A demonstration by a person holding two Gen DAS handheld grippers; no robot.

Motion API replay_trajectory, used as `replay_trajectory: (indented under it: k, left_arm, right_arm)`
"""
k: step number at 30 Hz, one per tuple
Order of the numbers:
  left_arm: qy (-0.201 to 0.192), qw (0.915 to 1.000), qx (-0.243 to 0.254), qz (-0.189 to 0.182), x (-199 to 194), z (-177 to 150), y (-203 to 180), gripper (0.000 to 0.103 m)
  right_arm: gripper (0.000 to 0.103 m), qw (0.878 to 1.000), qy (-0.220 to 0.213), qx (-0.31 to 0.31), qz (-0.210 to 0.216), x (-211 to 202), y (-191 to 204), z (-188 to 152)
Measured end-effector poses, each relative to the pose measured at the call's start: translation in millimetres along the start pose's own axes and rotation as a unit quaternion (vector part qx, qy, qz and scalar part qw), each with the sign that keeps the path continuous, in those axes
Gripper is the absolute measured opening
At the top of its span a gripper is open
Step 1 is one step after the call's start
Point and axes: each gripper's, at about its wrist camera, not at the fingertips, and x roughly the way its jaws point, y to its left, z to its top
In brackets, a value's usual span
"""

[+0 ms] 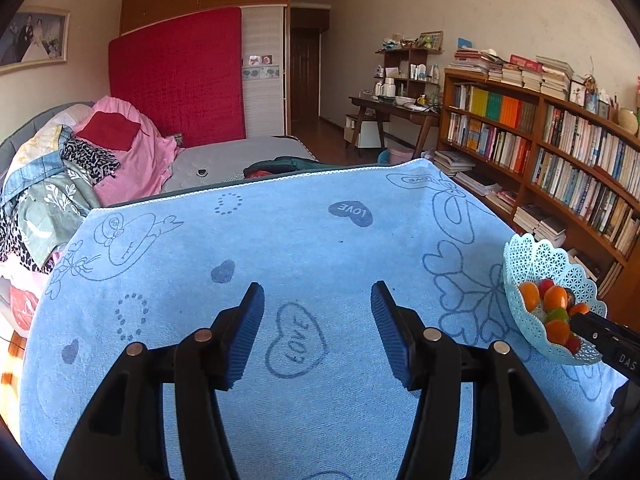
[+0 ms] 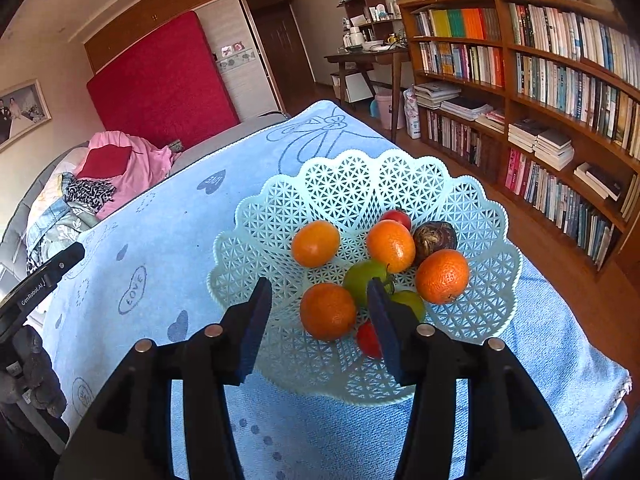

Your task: Organize fruits

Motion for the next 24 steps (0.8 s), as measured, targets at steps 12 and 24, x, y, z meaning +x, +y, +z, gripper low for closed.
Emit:
replay_trajectory:
  k: [12, 24]
  left_arm:
    - [0.049, 0.9980, -0.026, 0.029, -70, -57, 45, 0.061]
    - [0.128, 0.9917, 0.005, -0.018, -104, -134, 10, 0.061]
  right_arm:
    - [0.051, 0.999, -0.007, -0.021, 0.037, -7, 12, -8]
    - [0.058, 0.998, -0.019, -0.030, 0.046, -25, 6, -13]
